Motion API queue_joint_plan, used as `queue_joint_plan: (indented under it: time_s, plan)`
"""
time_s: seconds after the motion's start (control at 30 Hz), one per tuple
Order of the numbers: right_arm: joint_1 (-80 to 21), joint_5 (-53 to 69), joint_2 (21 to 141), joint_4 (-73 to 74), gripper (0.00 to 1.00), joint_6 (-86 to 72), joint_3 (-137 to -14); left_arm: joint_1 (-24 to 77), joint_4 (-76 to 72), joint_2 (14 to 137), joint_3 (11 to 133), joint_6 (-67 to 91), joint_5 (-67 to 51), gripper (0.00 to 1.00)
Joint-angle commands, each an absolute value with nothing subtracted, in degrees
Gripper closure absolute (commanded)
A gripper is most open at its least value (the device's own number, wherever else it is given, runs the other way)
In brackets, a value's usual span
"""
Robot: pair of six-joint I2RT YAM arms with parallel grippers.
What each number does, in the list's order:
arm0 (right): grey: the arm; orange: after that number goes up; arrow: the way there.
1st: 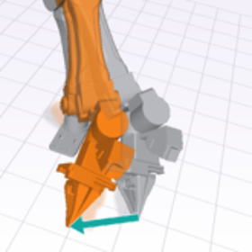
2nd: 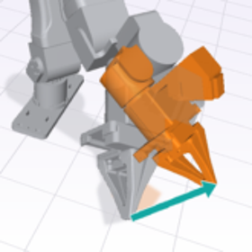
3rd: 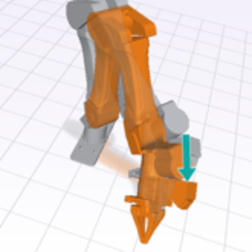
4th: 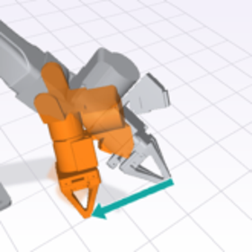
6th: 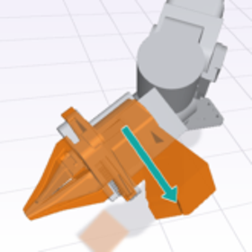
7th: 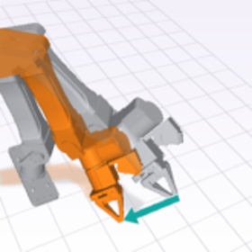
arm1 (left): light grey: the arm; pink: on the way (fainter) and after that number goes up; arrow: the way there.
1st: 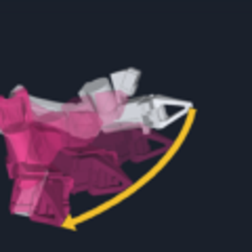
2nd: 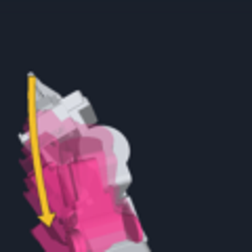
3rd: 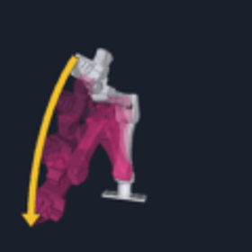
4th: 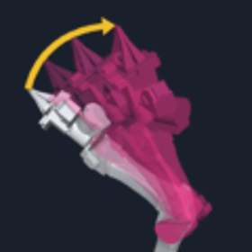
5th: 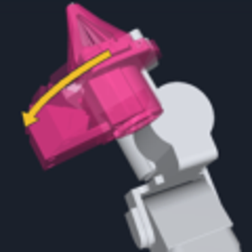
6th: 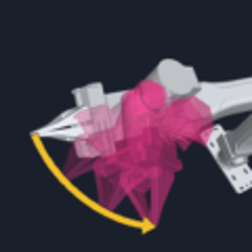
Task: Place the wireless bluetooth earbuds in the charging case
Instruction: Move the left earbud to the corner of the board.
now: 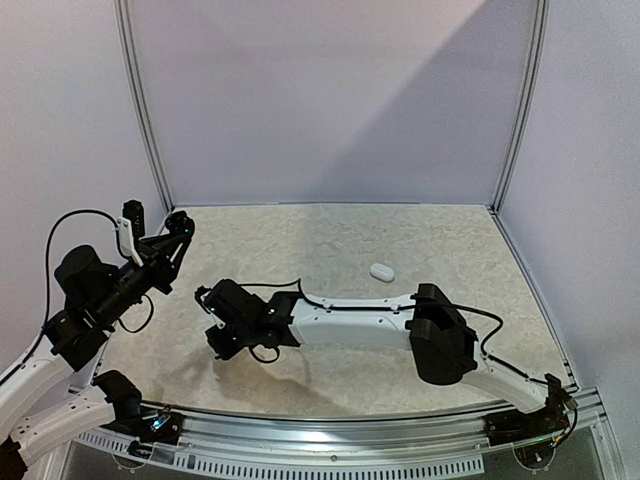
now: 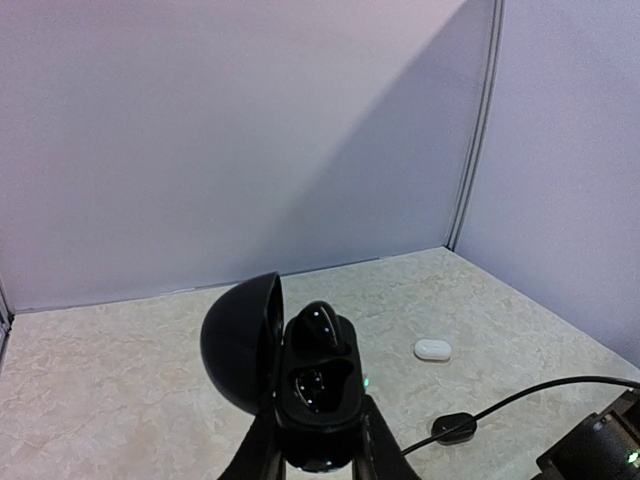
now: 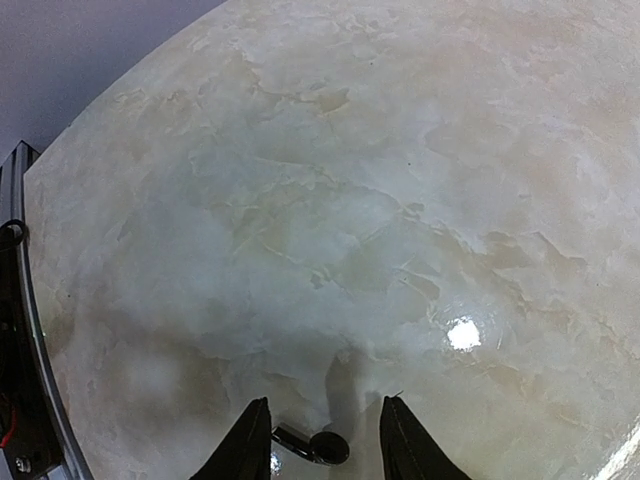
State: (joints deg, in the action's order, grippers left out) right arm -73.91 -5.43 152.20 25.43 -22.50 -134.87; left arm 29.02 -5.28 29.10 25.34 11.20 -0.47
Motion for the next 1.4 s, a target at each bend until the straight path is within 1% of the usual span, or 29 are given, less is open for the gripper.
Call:
queue_joint_plan:
  time_s: [0.0,0.23,0.47,0.6,0.77,0.9,1.1,1.37]
  plan:
    - [-74.52,-5.37,154.54,26.77,0.62,-23.08,-134.12,28.13,-6.11,29.03,24.52,11.6,-1.3,1.0]
    - [-74.7,-4.75,155.82,27.34,0.64,-23.64,-134.12,28.04,-6.15,29.09,24.57,11.5,-1.41,1.0]
    - [-74.87,-5.01,155.99,28.65,0.69,-23.17,-134.12,28.04,-6.42,29.27,24.87,11.32,-1.58,1.0]
    - [-75.49,-4.96,155.75,29.69,0.75,-21.71,-134.12,27.99,-6.48,29.53,25.09,11.08,-1.57,1.0]
    - [-75.93,-4.61,155.7,31.08,0.78,-21.01,-134.03,27.95,-6.68,29.75,25.1,10.99,-1.76,1.0]
    - [-76.11,-4.96,155.39,31.8,0.82,-20.56,-133.67,27.95,-6.94,29.98,25.19,10.95,-1.93,1.0]
    - [-76.14,-5.98,153.4,30.4,0.89,-20.26,-130.56,27.95,-6.99,30.07,25.17,10.9,-2.0,1.0]
    - [-75.77,-9.74,146.18,31.72,0.92,-15.72,-122.7,27.95,-6.42,29.83,25.3,10.12,-2.52,1.0]
